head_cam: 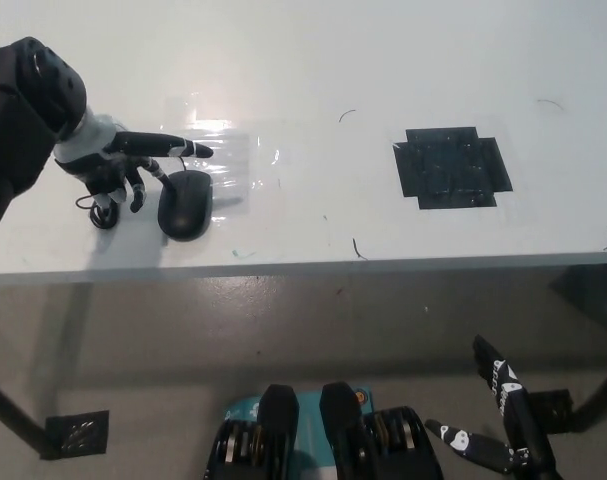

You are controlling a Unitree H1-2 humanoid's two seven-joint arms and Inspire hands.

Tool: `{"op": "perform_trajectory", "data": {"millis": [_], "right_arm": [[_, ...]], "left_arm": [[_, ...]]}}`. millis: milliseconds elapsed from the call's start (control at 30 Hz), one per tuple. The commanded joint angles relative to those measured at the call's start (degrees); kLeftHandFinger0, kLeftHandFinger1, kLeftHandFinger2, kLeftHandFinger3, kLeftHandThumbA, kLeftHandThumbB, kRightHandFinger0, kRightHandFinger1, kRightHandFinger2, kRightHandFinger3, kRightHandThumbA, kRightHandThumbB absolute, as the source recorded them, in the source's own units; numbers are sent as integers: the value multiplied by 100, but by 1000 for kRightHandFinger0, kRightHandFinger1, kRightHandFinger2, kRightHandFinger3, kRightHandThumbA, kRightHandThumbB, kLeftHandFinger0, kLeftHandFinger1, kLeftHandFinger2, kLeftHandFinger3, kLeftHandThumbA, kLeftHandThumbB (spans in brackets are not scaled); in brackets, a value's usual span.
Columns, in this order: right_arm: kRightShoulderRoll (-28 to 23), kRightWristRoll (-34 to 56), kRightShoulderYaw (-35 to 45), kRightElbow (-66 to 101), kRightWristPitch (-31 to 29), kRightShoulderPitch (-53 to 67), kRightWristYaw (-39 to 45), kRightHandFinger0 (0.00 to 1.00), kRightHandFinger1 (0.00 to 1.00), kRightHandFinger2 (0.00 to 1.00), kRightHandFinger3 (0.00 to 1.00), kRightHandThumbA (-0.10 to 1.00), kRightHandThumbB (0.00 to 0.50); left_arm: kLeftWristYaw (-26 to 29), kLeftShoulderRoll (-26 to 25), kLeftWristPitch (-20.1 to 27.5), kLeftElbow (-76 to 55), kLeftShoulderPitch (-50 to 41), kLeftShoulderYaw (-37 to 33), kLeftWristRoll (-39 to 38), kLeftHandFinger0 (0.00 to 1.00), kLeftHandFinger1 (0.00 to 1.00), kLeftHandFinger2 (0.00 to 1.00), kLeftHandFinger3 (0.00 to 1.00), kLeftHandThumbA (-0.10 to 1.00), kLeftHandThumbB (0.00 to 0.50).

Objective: The robot uses left hand to click on the left button of the black mouse, which is placed on the left area of the table

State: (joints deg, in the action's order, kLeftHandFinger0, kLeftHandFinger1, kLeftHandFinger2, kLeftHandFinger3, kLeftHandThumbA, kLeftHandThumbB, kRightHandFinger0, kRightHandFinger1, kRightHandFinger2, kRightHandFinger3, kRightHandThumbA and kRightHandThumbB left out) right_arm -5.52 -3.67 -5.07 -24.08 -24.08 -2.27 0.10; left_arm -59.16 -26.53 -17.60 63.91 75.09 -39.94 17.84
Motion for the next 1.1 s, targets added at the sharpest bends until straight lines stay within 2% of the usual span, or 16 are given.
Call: {"op": "perform_trajectory", "data": {"millis": [0, 233, 333, 367, 467, 500, 600, 633, 667, 700, 733, 767, 800, 867, 1000, 1067], "right_arm": [[-56, -12, -23, 96, -285, -98, 60, 1000, 1000, 1000, 1000, 1000, 390], [-54, 64, -2, 122, -285, 58, 84, 1000, 1000, 1000, 1000, 1000, 395], [-42, 68, -4, 83, -285, 53, 71, 1000, 1000, 1000, 1000, 1000, 385], [-42, 65, -3, 76, -285, 64, 67, 1000, 1000, 1000, 1000, 1000, 386], [-14, 91, 2, 59, -285, 90, 69, 1000, 1000, 1000, 1000, 1000, 385], [-15, 80, -1, 69, -285, 119, 57, 1000, 1000, 1000, 1000, 1000, 384], [2, 89, -6, 50, -285, 187, 56, 1000, 1000, 1000, 1000, 1000, 390], [-3, 92, -10, 36, -285, 182, 63, 1000, 1000, 1000, 1000, 1000, 391], [-7, 98, -19, 37, -285, 208, 75, 1000, 1000, 1000, 1000, 1000, 391], [-6, 85, -28, 37, -285, 230, 64, 1000, 1000, 1000, 1000, 1000, 391], [-18, 85, -24, 34, -285, 239, 64, 1000, 1000, 1000, 1000, 1000, 390], [-28, 86, -20, 19, -285, 239, 62, 1000, 1000, 1000, 1000, 1000, 383], [-22, 82, -22, 3, -285, 235, 53, 1000, 1000, 1000, 1000, 1000, 382], [-20, 40, -52, 13, -285, 286, 33, 1000, 1000, 1000, 1000, 1000, 360], [5, 64, -66, -42, -285, 351, 42, 1000, 1000, 1000, 1000, 1000, 362], [20, 61, -76, -53, -285, 397, 37, 1000, 1000, 1000, 1000, 1000, 368]], "left_arm": [[-131, 25, 114, -90, -32, 102, 146, 0, 0, 261, 1000, 1000, 486], [-194, -340, -433, -878, 117, 729, -170, 0, 1, 315, 1000, 1000, 474], [-196, -700, -160, -1184, 327, 1207, -398, 0, 87, 414, 1000, 1000, 470], [-185, -800, -444, -1339, 389, 1444, -524, 0, 94, 414, 1000, 1000, 486], [-20, -990, -933, -1898, 374, 2224, -747, 16, 126, 434, 1000, 1000, 435], [-55, -1080, -933, -2287, 260, 2645, -955, 40, 202, 532, 1000, 1000, 368], [-103, -1190, -933, -3105, -150, 3397, -1587, 20, 152, 514, 1000, 1000, 377], [-83, -1284, -933, -3749, -397, 3563, -1659, 368, 108, 344, 1000, 1000, 385], [-33, -1421, -933, -4639, -830, 3857, -1962, 680, 434, 596, 1000, 1000, 390], [64, -1525, -933, -5451, -1240, 4097, -2151, 891, 650, 763, 1000, 1000, 404], [140, -1597, -933, -6116, -1588, 4294, -2339, 1000, 841, 881, 1000, 1000, 414], [250, -1646, -933, -6662, -1916, 4495, -2663, 1000, 1000, 1000, 1000, 1000, 432], [362, -1670, -933, -6968, -2108, 4606, -2874, 1000, 1000, 1000, 1000, 1000, 441], [1223, -1645, -933, -8170, -3113, 5063, -3836, 1000, 1000, 1000, 1000, 1000, 397], [1844, -1172, -933, -9816, -4548, 5878, -4155, 1000, 1000, 1000, 1000, 1000, 440], [1821, -698, -933, -10544, -5244, 6410, -4227, 1000, 1000, 1000, 1000, 1000, 390]]}}
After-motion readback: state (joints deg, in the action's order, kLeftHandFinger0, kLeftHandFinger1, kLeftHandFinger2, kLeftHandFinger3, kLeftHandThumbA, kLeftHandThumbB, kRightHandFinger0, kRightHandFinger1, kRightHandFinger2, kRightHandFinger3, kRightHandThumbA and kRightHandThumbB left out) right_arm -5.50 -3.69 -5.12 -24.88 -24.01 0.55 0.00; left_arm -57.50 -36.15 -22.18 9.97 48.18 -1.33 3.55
